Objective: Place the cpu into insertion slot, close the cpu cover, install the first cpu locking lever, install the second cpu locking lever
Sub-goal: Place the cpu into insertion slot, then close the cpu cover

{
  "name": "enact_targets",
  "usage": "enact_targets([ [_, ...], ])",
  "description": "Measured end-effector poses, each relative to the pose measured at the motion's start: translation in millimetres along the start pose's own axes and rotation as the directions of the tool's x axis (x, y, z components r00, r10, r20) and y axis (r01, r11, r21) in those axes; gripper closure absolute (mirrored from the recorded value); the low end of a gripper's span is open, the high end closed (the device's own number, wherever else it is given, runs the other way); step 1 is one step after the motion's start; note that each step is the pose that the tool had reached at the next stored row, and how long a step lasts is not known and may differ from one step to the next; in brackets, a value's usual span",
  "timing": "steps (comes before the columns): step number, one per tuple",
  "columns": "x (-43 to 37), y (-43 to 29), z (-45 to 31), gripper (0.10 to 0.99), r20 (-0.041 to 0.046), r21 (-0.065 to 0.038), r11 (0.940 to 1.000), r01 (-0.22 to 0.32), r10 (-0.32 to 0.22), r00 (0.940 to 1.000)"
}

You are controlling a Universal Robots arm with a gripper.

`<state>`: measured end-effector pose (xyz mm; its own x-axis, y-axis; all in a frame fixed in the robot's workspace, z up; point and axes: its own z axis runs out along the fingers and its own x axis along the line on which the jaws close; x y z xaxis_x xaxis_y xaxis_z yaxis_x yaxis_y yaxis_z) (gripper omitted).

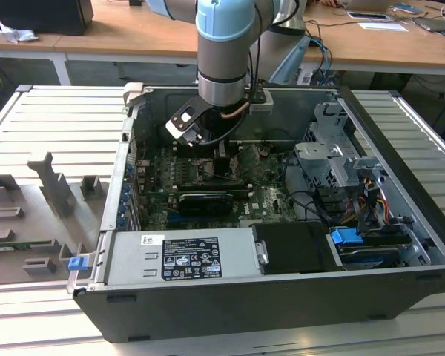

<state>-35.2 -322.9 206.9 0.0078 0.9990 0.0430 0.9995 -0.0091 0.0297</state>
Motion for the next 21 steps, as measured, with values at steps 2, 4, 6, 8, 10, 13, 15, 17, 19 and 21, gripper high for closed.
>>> enact_targets([
  [2, 0.2, 0.3, -3.8, 0.557, -0.0001, 0.003, 1.0, 0.0, 0.0, 1.0],
  [4, 0.3, 0.5, -5.8, 0.62, 0.0, 0.005, 1.0, 0.0, 0.0, 1.0],
  [6, 0.4, 0.6, -7.5, 0.741, -0.0001, 0.007, 1.0, 0.0, 0.0, 1.0],
  [8, 0.3, 0.6, -7.9, 0.925, 0.0, 0.007, 1.0, 0.0, 0.0, 1.0],
  [10, 0.3, 0.6, -8.8, 0.98, 0.0004, 0.007, 1.0, 0.0, 0.0, 1.0],
  [13, 0.5, 0.7, -10.4, 0.98, 0.0, 0.007, 1.0, 0.0, 0.0, 1.0],
  [15, 0.5, 0.8, -11.5, 0.98, -0.0001, 0.007, 1.0, 0.0, 0.0, 1.0],
  [17, 0.5, 0.8, -13.0, 0.98, 0.0001, 0.007, 1.0, 0.0, 0.0, 1.0],
  [19, 0.6, 0.8, -14.0, 0.98, 0.0001, 0.007, 1.0, 0.0, 0.0, 1.0],
  [21, 0.7, 0.9, -16.1, 0.98, 0.0, 0.007, 1.0, 0.0, 0.0, 1.0],
])
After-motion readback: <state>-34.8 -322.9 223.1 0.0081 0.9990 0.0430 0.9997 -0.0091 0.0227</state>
